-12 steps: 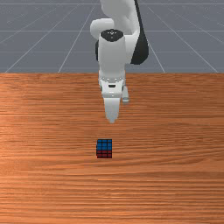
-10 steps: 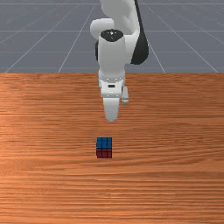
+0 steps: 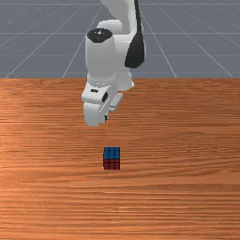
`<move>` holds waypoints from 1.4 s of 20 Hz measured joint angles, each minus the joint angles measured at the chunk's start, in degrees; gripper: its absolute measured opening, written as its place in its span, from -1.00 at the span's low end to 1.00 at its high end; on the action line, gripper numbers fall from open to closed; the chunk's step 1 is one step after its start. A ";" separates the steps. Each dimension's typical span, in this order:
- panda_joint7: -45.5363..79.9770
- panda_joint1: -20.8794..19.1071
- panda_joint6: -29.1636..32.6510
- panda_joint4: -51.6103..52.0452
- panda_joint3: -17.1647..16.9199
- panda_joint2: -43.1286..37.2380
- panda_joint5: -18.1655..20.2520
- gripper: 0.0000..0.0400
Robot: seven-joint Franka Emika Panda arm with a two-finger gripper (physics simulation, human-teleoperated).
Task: Rotate the cube till the blue face upward
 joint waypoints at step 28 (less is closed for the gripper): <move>57.22 6.84 -10.91 7.36 -8.52 5.71 7.61 -1.00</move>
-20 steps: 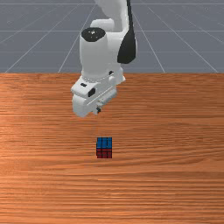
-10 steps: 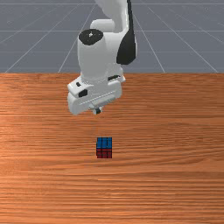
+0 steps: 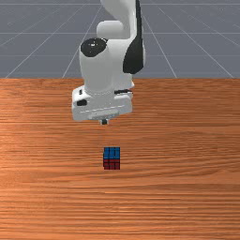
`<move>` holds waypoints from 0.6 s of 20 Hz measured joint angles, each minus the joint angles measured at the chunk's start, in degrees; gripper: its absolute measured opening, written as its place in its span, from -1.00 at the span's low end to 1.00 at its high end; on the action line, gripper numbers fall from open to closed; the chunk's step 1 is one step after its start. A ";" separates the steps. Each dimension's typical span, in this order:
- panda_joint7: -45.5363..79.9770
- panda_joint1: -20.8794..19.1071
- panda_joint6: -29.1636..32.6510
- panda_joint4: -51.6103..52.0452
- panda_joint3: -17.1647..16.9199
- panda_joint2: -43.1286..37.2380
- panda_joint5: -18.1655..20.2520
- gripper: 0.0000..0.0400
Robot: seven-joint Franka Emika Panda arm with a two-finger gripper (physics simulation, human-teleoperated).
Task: Rotate the cube till the blue face upward
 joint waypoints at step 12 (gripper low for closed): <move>8.79 1.88 8.11 2.36 0.81 6.74 3.50 -1.00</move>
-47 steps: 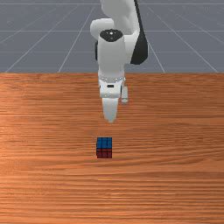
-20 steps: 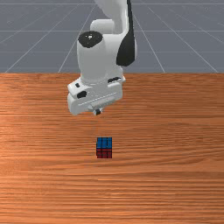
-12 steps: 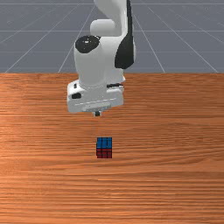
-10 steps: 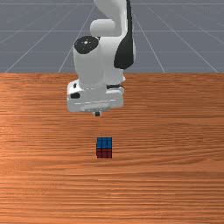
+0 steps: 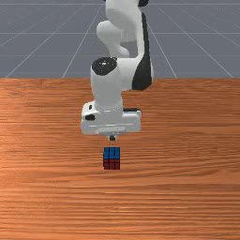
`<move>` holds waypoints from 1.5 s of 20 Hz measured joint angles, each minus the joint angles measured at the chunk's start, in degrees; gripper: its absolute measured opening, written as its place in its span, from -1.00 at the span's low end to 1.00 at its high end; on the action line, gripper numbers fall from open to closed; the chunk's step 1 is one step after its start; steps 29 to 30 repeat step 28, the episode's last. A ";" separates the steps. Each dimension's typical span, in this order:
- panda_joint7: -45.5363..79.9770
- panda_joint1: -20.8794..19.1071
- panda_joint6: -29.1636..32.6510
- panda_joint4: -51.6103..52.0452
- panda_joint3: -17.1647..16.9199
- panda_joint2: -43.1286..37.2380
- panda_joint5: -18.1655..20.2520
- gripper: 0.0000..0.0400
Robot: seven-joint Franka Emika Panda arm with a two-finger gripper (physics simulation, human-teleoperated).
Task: Rotate the cube till the blue face upward
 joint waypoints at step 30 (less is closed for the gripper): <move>12.34 13.21 15.22 -1.81 -2.51 8.47 -5.73 -0.99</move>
